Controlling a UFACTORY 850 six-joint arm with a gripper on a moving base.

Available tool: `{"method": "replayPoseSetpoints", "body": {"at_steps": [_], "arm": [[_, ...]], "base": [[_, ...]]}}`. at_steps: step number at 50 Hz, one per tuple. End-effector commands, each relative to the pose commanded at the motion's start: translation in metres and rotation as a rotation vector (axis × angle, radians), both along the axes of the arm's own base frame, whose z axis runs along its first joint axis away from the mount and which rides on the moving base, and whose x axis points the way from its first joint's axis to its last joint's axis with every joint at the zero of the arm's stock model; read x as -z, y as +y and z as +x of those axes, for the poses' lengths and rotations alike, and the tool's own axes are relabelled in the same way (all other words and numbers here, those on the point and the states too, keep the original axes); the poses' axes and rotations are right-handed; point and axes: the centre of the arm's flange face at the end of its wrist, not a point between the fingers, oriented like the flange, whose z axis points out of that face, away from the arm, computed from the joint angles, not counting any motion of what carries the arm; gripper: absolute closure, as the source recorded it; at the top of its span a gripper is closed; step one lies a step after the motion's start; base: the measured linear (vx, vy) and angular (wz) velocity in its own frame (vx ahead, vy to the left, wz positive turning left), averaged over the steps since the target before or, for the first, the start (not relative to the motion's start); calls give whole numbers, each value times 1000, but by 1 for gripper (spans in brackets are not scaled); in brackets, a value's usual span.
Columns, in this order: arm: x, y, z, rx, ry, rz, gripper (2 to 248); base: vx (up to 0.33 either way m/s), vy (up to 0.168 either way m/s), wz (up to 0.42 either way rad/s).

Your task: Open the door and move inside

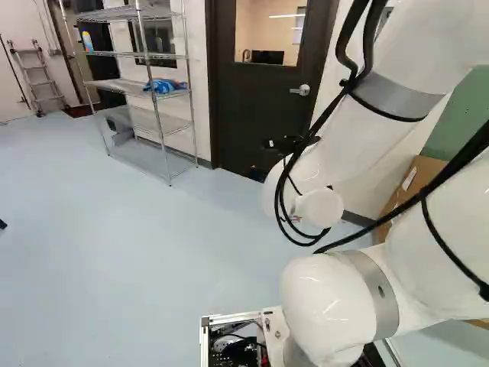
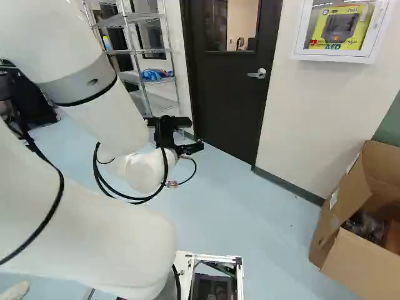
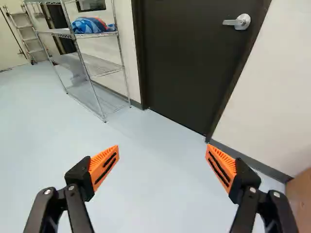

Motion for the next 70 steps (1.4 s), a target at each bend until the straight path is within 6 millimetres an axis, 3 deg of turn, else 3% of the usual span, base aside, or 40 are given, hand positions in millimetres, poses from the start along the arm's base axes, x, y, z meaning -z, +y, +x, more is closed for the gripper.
{"method": "replayPoseSetpoints", "body": {"at_steps": [49,70], "arm": [[0,0,0,0,0,0,3],[0,0,0,0,0,0,3]], "base": [[51,36,-18],[65,36,-166]]}}
